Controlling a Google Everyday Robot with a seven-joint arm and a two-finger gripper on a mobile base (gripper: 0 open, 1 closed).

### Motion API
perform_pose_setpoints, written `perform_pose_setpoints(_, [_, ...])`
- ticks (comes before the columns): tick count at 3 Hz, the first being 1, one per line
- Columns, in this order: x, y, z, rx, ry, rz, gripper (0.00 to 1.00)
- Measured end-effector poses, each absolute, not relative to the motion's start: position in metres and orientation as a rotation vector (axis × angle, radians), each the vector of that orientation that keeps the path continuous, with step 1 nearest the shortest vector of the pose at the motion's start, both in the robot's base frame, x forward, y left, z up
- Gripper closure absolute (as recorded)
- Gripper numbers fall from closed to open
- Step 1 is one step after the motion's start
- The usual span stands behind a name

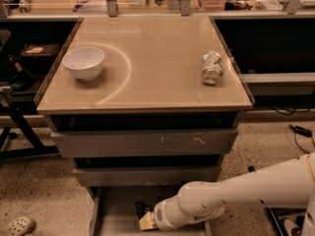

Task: Place rxbar chocolate into bottom drawer

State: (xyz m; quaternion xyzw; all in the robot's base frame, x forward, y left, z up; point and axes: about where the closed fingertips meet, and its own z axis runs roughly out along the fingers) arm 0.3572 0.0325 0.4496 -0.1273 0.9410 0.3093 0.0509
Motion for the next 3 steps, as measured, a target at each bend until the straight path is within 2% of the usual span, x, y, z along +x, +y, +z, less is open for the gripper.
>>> perform_pose_setpoints(3, [0.365, 0.067, 0.340, -0.221, 2.763, 1.107, 1.00])
